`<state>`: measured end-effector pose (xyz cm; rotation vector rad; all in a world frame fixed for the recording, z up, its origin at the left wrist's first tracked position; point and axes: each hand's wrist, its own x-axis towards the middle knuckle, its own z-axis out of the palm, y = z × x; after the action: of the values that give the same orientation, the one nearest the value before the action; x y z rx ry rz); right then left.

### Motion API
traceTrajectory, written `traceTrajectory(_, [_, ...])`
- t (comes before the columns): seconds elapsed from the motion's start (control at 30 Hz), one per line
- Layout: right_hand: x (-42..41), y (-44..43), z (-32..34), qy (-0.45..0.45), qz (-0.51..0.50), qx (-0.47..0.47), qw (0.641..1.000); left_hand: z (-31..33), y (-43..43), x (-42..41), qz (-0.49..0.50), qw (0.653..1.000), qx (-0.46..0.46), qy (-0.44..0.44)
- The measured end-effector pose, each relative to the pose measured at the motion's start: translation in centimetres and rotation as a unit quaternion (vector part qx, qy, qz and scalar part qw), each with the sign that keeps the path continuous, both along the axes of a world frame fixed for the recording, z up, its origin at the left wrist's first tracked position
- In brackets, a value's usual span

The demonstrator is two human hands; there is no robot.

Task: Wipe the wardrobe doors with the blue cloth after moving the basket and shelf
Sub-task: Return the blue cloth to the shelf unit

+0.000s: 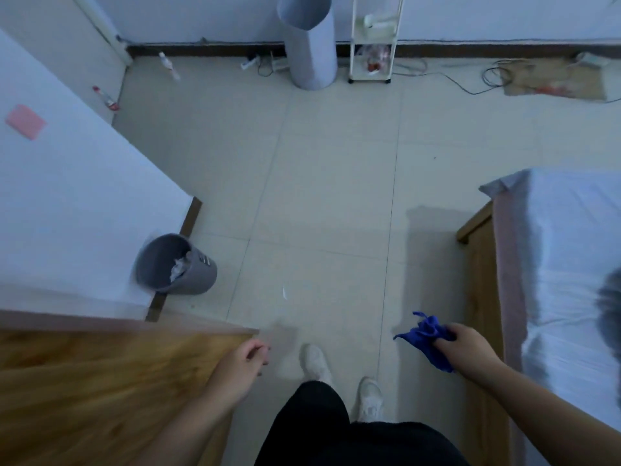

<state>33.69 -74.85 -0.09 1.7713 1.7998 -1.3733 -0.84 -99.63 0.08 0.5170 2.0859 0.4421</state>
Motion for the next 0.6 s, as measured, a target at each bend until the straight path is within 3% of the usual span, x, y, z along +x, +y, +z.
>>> traceTrajectory(0.3, [-15.7, 14.1, 2.2, 0.073, -0.063, 0.074, 0.993, -5.1, 8.6, -10.1, 0.049, 0.997, -0.027, -0.05])
traceTrajectory(0.47, [-18.5, 19.3, 1.9, 0.034, -0.087, 0.075, 0.993, -3.6, 18.5, -16.3, 0.027, 0.998, -0.009, -0.058])
traceTrajectory(0.6, [-17.3, 20.8, 1.1, -0.02, -0.103, 0.045, 0.993, -1.1, 27.4, -20.6, -0.065, 0.997, 0.008, -0.036])
